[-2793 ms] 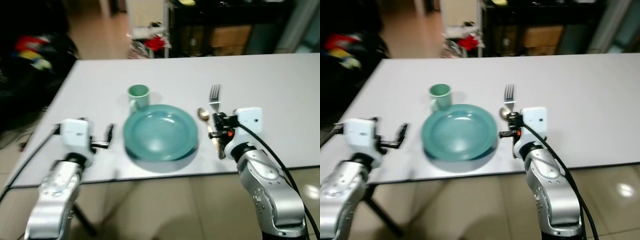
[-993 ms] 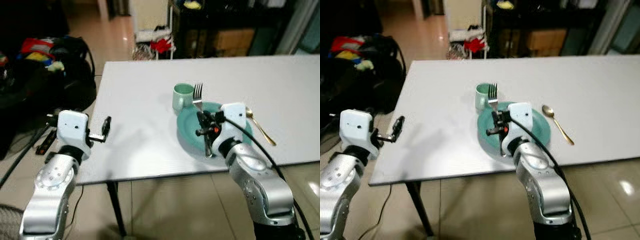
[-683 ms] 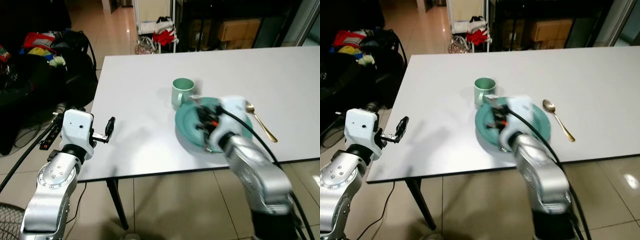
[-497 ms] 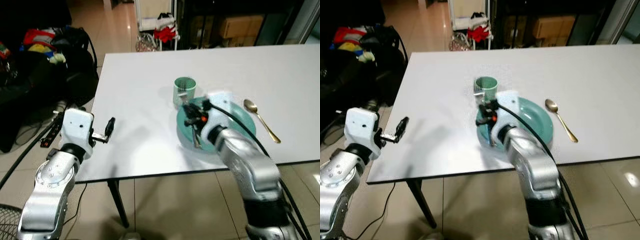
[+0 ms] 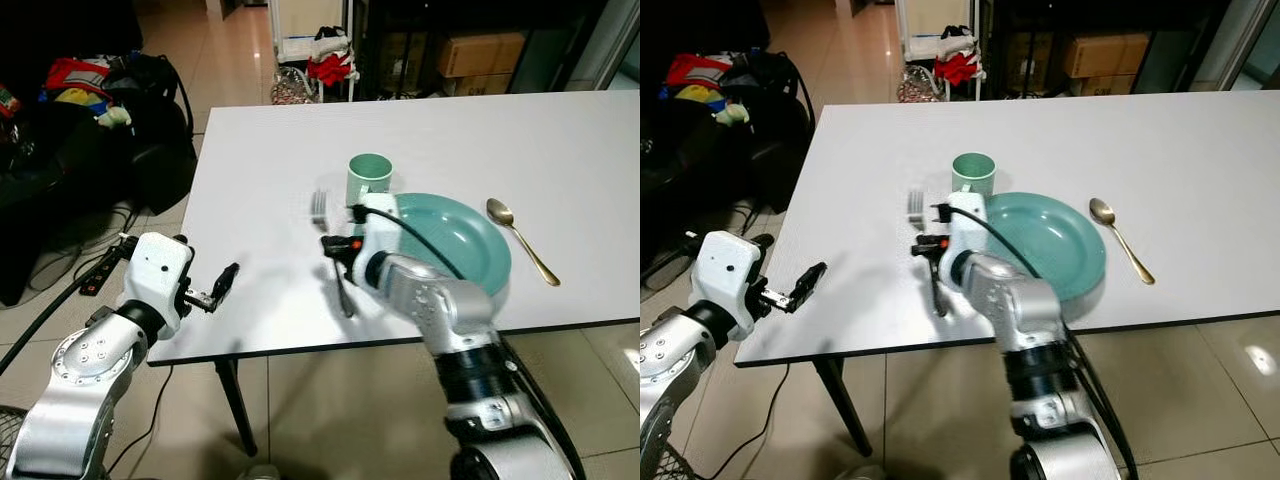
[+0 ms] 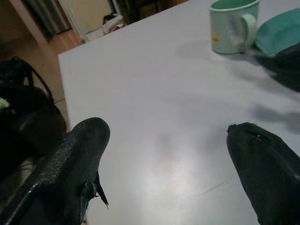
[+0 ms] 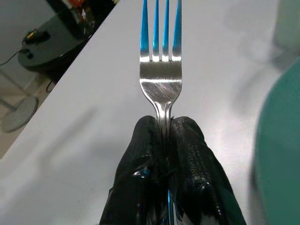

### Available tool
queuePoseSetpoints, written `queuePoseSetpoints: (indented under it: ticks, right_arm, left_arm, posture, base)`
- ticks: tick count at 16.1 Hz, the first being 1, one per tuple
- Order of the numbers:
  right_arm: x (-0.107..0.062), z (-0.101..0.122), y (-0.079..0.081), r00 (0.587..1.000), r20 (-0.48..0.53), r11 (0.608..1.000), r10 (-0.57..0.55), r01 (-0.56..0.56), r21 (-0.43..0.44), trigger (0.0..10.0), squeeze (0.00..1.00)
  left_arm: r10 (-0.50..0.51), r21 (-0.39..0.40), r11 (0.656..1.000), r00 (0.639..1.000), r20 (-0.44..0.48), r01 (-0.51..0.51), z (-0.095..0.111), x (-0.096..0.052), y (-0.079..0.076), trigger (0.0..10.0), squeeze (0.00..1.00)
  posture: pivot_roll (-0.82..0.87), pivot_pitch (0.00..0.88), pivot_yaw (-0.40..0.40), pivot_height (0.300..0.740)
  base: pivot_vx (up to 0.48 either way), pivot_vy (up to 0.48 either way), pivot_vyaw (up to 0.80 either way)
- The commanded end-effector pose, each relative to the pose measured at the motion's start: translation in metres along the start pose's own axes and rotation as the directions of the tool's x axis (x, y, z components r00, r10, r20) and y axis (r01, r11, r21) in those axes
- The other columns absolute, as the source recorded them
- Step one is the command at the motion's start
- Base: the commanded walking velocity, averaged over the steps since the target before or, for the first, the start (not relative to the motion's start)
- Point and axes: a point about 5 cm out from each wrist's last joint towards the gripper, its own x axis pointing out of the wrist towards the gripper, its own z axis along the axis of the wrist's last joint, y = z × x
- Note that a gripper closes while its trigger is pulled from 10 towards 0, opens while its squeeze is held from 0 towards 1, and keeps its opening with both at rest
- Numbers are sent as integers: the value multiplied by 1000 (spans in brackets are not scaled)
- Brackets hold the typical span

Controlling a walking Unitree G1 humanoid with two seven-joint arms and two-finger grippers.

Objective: Setting the table

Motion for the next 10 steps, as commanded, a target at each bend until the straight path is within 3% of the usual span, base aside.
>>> queuePoseSetpoints:
  ticks: [1, 5, 10]
  right_arm:
    - [4, 3, 3, 1000, -5, 1000, 8, -8, -8, 10000, 0]
    - [23, -7, 1, 994, -83, 997, -75, 74, -15, 10000, 0]
    - [31, -16, -3, 977, -145, 987, -158, 157, -20, 10000, 0]
  left_arm:
    - [-29, 3, 1000, 1000, -11, 29, 0, -2, -3, 10000, 0]
    - [-94, -11, 995, 995, -33, 94, -2, -6, -10, 10000, 0]
    - [-186, -42, 982, 981, -60, 183, -6, -14, -22, 10000, 0]
  posture:
    - [134, 0, 20, 740]
    - [138, 0, 13, 740]
    - [143, 0, -3, 740]
  base:
    - [0, 0, 0]
    - [0, 0, 0]
    - [0, 0, 0]
